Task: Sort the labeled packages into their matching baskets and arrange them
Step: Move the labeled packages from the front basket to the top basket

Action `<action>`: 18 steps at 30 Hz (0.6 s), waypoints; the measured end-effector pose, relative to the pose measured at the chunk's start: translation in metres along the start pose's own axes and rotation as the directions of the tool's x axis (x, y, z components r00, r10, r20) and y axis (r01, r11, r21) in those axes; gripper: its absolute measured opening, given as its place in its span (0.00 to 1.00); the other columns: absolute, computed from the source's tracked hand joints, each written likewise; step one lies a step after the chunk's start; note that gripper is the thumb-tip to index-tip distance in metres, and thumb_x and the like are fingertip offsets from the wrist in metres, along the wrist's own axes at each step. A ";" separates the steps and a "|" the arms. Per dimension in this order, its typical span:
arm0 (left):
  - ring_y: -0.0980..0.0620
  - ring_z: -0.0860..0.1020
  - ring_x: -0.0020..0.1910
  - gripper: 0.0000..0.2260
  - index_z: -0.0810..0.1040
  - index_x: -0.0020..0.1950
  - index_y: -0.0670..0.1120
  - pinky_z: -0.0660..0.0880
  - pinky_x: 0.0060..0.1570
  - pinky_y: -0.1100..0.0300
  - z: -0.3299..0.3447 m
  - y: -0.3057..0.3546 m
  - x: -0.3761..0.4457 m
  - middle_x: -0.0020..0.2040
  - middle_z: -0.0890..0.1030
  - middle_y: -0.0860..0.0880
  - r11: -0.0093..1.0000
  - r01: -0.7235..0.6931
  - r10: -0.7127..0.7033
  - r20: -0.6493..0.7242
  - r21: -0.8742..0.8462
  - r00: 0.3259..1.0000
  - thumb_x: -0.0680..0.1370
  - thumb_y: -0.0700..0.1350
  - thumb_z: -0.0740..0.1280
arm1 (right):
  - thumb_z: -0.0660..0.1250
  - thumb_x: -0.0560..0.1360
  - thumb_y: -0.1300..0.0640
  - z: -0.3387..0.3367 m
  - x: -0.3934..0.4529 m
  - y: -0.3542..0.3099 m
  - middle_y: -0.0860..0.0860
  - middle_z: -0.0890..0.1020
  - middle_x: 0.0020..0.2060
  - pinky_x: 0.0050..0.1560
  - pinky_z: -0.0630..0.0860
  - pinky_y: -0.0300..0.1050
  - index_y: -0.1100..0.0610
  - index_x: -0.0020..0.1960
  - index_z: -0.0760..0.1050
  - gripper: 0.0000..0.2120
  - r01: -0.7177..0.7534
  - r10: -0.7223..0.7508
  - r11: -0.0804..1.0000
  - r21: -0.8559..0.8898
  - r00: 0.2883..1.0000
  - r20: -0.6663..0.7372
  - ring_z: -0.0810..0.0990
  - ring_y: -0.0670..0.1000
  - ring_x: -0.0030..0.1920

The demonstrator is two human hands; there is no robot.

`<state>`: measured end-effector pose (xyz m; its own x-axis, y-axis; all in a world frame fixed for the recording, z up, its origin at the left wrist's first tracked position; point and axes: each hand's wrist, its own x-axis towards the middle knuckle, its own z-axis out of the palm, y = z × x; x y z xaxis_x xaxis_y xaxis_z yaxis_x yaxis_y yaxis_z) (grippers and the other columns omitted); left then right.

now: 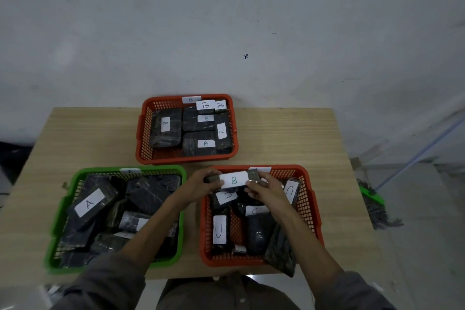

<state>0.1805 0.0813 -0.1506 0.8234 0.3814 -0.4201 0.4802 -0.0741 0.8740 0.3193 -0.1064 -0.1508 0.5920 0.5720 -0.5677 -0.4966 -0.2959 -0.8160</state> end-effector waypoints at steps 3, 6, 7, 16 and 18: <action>0.48 0.82 0.50 0.07 0.80 0.55 0.45 0.79 0.52 0.53 -0.005 0.001 -0.001 0.51 0.83 0.43 0.997 0.018 -0.021 -0.035 -0.082 0.999 0.78 0.43 0.70 | 0.72 0.76 0.62 0.016 0.005 -0.003 0.50 0.87 0.44 0.45 0.81 0.39 0.55 0.59 0.77 0.12 0.009 -0.008 1.000 0.019 0.999 -0.053 0.86 0.48 0.44; 0.53 0.83 0.46 0.07 0.84 0.54 0.46 0.78 0.46 0.62 -0.013 0.005 -0.003 0.47 0.85 0.44 0.993 0.018 -0.020 -0.009 -0.115 1.000 0.76 0.45 0.72 | 0.72 0.77 0.57 0.032 0.013 -0.009 0.50 0.87 0.47 0.43 0.79 0.39 0.53 0.58 0.77 0.11 0.005 -0.002 1.000 0.026 0.993 -0.120 0.85 0.48 0.47; 0.55 0.83 0.47 0.07 0.85 0.53 0.48 0.78 0.45 0.64 -0.015 0.007 -0.004 0.47 0.86 0.48 0.993 0.027 -0.026 0.006 -0.115 1.000 0.76 0.45 0.72 | 0.72 0.77 0.56 0.038 0.017 -0.013 0.50 0.86 0.48 0.44 0.78 0.40 0.52 0.58 0.77 0.11 0.004 0.001 0.999 0.032 0.991 -0.132 0.85 0.49 0.49; 0.55 0.82 0.52 0.11 0.82 0.55 0.45 0.78 0.45 0.64 -0.046 0.004 0.019 0.53 0.84 0.51 0.986 0.087 -0.101 -0.094 -0.140 0.990 0.75 0.46 0.73 | 0.69 0.78 0.59 0.086 0.045 -0.032 0.51 0.84 0.53 0.47 0.80 0.39 0.53 0.60 0.78 0.11 0.076 -0.082 0.988 -0.132 0.995 -0.047 0.82 0.49 0.54; 0.55 0.83 0.49 0.12 0.81 0.57 0.43 0.79 0.42 0.65 -0.056 0.006 0.036 0.53 0.84 0.48 0.981 0.111 -0.132 -0.124 -0.159 0.984 0.75 0.46 0.73 | 0.68 0.79 0.58 0.093 0.052 -0.035 0.49 0.82 0.54 0.55 0.81 0.45 0.52 0.59 0.78 0.10 0.078 -0.091 0.981 -0.176 0.994 -0.067 0.81 0.49 0.55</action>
<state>0.1964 0.1462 -0.1470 0.7092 0.4988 -0.4982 0.5147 0.1165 0.8494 0.3083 0.0050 -0.1420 0.6763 0.5437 -0.4970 -0.3292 -0.3805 -0.8642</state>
